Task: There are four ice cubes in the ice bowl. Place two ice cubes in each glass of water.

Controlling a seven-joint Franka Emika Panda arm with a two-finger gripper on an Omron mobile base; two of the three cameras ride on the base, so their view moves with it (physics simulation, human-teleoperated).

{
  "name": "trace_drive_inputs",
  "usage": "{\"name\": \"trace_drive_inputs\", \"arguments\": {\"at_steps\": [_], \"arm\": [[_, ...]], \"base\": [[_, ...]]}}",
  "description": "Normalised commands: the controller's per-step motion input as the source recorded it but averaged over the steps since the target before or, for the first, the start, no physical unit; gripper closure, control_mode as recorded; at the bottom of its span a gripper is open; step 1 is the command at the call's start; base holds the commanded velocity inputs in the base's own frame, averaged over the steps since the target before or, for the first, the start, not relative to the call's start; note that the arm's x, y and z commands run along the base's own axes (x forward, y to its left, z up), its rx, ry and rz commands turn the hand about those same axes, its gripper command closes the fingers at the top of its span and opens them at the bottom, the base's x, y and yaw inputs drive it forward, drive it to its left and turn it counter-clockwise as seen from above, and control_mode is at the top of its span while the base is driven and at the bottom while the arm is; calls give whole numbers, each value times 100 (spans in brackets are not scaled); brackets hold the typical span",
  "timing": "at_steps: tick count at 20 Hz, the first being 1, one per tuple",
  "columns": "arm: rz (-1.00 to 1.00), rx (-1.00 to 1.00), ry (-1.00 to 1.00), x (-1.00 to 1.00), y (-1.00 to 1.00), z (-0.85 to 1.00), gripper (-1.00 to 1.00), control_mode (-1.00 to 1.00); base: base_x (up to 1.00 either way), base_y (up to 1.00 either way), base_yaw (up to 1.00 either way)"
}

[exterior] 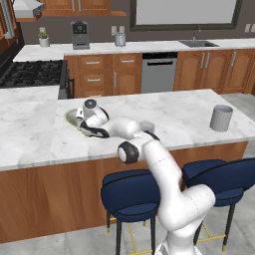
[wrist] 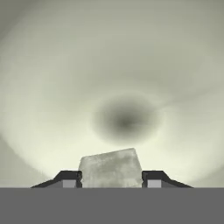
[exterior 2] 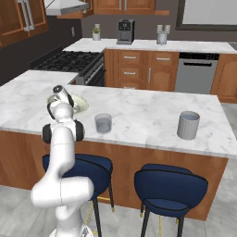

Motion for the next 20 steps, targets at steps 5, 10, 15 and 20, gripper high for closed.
{"name": "trace_drive_inputs", "arguments": {"at_steps": [5,10,15,20], "arm": [[-1,9,-29,-70,-39,15,100,-100],[-3,14,-38,-67,-27,66,100,-100],[-1,15,-15,-73,-39,98,100,-100],[0,5,13,-70,-47,100,100,-100]], "base": [[0,0,0],[0,0,0],[0,0,0],[0,0,0]]}}
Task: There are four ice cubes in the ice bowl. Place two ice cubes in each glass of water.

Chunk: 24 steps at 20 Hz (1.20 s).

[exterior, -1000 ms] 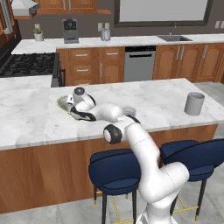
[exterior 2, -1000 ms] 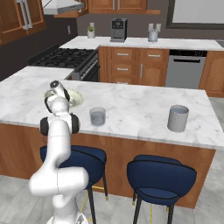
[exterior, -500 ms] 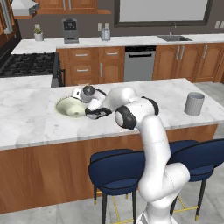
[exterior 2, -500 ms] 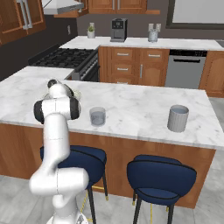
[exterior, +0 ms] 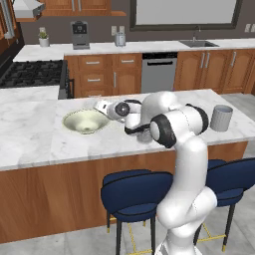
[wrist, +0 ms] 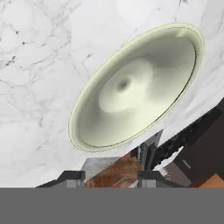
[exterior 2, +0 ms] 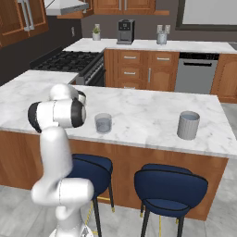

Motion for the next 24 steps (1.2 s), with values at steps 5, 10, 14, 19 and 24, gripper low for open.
{"name": "trace_drive_inputs", "arguments": {"at_steps": [5,10,14,19,24], "arm": [[0,0,29,-67,-57,100,100,-100],[0,0,27,-42,-62,100,100,-100],[0,0,28,-17,-61,100,100,-100],[1,0,24,1,-30,100,100,-100],[14,0,1,28,-2,100,100,-100]], "base": [[0,0,0],[0,0,0],[0,0,0],[0,0,0],[0,0,0]]}}
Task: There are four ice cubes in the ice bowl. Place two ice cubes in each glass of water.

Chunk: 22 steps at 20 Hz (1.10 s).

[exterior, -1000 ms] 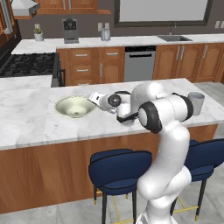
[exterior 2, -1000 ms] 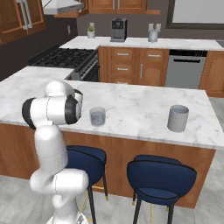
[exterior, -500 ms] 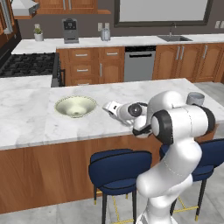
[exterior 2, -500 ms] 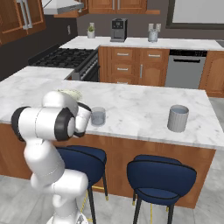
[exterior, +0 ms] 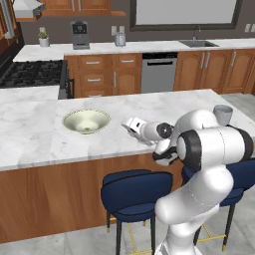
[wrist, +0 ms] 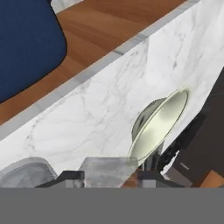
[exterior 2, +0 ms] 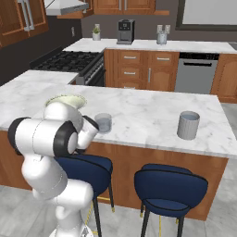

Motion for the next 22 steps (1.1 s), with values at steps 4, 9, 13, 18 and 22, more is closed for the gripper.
{"name": "trace_drive_inputs", "arguments": {"at_steps": [4,9,13,18,22], "arm": [[7,-1,-16,17,-20,100,100,-100],[0,-6,-2,1,-51,100,100,-100],[0,-5,3,0,-57,100,100,-100],[6,-6,29,0,-97,99,100,-100],[12,-12,54,0,-96,76,100,-100]], "base": [[0,0,0],[0,0,0],[0,0,0],[0,0,0],[0,0,0]]}}
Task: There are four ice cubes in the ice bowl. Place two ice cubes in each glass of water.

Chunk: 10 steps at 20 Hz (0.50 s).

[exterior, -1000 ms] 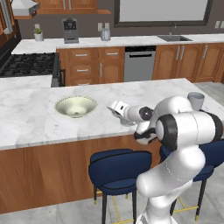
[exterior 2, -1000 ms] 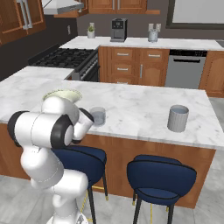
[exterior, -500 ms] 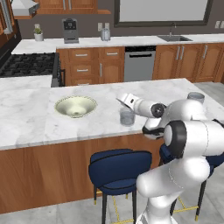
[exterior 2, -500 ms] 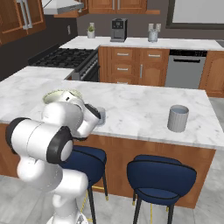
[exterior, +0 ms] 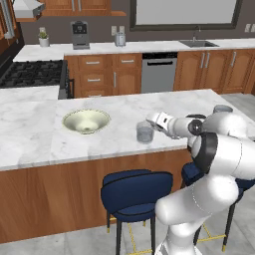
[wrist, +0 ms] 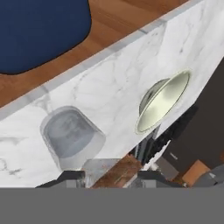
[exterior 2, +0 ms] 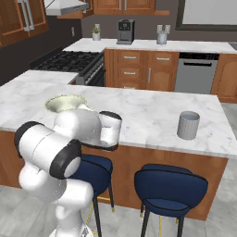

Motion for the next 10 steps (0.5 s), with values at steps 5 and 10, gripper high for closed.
{"name": "trace_drive_inputs", "arguments": {"at_steps": [5,10], "arm": [[10,-5,46,37,-89,99,100,-100],[18,-1,49,87,-34,73,100,-100]], "base": [[0,0,0],[0,0,0]]}}
